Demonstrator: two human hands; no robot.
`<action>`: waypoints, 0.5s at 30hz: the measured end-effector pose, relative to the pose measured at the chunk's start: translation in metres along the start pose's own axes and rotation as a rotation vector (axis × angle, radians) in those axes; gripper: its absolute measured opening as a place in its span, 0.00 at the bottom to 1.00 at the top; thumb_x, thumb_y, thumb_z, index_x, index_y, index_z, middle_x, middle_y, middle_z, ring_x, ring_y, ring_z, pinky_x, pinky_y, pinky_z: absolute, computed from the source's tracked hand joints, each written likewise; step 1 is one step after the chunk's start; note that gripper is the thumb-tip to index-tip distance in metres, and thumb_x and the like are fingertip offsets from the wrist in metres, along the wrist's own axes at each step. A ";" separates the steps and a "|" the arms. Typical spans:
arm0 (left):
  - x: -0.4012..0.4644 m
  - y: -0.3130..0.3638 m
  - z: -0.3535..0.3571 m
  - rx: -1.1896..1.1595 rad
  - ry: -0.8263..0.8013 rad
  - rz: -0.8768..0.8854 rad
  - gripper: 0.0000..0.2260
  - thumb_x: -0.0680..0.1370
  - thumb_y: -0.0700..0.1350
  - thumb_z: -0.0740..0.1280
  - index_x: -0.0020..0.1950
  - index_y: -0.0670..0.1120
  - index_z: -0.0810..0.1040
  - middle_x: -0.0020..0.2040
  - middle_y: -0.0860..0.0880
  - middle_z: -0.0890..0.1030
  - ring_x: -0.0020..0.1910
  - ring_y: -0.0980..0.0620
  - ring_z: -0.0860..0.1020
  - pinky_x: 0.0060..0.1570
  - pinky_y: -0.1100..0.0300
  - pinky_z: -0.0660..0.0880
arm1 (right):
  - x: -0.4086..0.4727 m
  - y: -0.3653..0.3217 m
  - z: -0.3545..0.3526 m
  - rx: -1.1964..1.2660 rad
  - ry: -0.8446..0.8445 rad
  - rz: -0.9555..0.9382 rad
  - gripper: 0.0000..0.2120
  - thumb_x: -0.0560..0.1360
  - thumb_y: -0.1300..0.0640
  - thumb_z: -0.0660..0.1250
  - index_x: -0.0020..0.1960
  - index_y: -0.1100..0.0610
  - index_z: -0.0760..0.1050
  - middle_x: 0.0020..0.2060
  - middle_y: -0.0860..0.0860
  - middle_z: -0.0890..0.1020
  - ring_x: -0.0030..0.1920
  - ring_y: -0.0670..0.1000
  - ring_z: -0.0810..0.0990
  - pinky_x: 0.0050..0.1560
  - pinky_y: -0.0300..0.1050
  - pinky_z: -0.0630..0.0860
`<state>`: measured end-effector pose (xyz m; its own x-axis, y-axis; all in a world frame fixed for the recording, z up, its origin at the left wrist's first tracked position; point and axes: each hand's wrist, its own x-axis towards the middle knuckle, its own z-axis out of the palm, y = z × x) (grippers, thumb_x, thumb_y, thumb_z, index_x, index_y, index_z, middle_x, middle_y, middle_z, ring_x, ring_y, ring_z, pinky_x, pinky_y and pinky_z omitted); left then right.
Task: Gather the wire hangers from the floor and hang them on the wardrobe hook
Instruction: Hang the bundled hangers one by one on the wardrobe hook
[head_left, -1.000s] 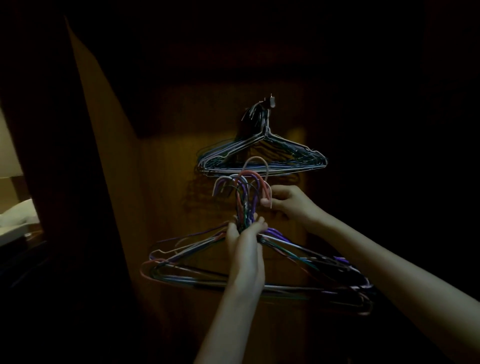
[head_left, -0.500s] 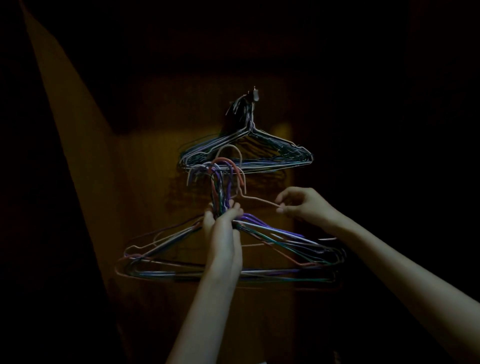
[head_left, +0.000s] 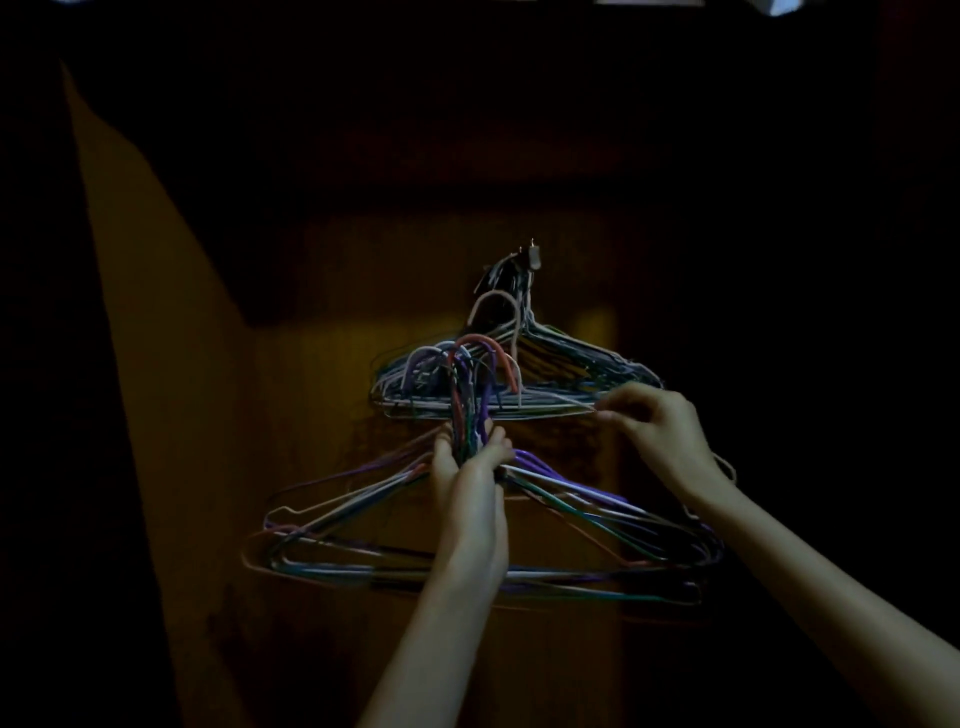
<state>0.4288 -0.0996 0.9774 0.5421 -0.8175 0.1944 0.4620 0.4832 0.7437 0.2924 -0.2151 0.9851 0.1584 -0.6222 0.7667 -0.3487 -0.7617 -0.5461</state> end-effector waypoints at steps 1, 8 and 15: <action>0.006 0.000 0.003 0.018 -0.011 0.015 0.34 0.74 0.25 0.58 0.77 0.45 0.55 0.63 0.40 0.75 0.62 0.44 0.75 0.69 0.48 0.64 | 0.007 0.003 -0.002 0.003 0.032 -0.015 0.06 0.72 0.62 0.70 0.42 0.52 0.78 0.37 0.44 0.79 0.41 0.42 0.76 0.41 0.28 0.69; 0.040 0.004 0.019 0.044 0.025 0.063 0.34 0.74 0.24 0.57 0.76 0.46 0.55 0.59 0.41 0.77 0.62 0.44 0.75 0.68 0.49 0.66 | 0.066 0.026 -0.004 0.071 0.207 -0.017 0.03 0.72 0.62 0.70 0.43 0.55 0.79 0.38 0.48 0.80 0.41 0.45 0.78 0.44 0.36 0.74; 0.060 0.004 0.027 0.092 0.023 0.136 0.36 0.76 0.24 0.56 0.77 0.49 0.48 0.63 0.42 0.75 0.60 0.48 0.76 0.62 0.56 0.69 | 0.102 0.052 0.015 0.040 0.224 0.039 0.02 0.73 0.60 0.70 0.42 0.54 0.79 0.38 0.50 0.80 0.45 0.51 0.79 0.49 0.50 0.76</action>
<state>0.4438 -0.1552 1.0091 0.6117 -0.7386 0.2834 0.3177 0.5574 0.7670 0.3044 -0.3206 1.0299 -0.0645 -0.5990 0.7982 -0.3130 -0.7473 -0.5861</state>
